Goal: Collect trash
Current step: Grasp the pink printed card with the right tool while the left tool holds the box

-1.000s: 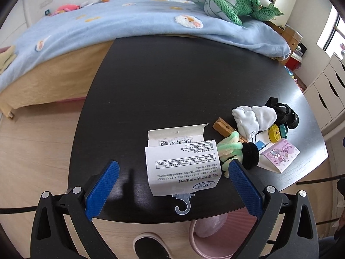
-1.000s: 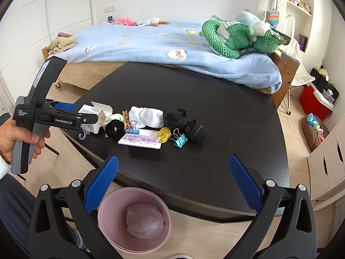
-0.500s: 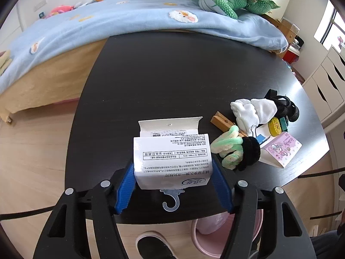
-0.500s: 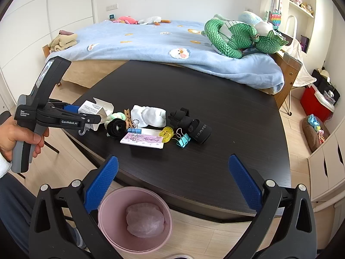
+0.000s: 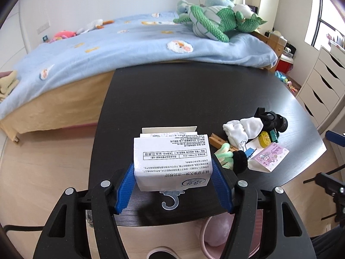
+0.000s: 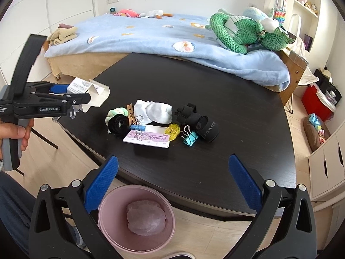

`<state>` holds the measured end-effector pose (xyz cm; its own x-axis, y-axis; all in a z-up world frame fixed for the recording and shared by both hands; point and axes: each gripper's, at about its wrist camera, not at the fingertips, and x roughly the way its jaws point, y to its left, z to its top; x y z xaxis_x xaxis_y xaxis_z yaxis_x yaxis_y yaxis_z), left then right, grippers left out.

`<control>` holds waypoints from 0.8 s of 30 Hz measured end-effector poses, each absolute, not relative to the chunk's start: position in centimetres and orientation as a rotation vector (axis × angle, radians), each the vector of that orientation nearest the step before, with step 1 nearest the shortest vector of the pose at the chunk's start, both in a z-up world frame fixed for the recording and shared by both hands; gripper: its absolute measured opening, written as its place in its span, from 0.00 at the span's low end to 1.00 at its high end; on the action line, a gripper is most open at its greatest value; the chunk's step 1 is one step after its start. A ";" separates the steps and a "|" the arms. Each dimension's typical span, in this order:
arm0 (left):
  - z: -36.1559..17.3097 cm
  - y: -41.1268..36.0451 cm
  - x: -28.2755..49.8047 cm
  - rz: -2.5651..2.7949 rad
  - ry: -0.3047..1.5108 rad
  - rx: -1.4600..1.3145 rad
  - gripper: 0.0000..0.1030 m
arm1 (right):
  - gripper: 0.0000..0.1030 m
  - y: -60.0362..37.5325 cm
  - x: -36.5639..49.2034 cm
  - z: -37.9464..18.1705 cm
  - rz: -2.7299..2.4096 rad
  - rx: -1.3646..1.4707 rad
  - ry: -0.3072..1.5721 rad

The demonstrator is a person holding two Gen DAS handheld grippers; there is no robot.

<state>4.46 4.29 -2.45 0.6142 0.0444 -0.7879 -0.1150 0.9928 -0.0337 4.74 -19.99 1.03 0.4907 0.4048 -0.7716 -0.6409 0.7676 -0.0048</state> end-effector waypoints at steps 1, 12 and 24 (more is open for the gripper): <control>-2.3 4.2 4.3 0.088 0.897 -0.078 0.61 | 0.97 -19.7 4.8 1.0 0.649 -0.315 0.846; -1.4 3.6 3.2 0.071 0.854 -0.039 0.61 | 0.97 -15.0 6.2 -1.1 0.639 -0.370 0.924; -1.2 3.3 2.5 0.041 0.843 -0.040 0.61 | 0.80 -13.2 7.4 -3.3 0.624 -0.392 0.974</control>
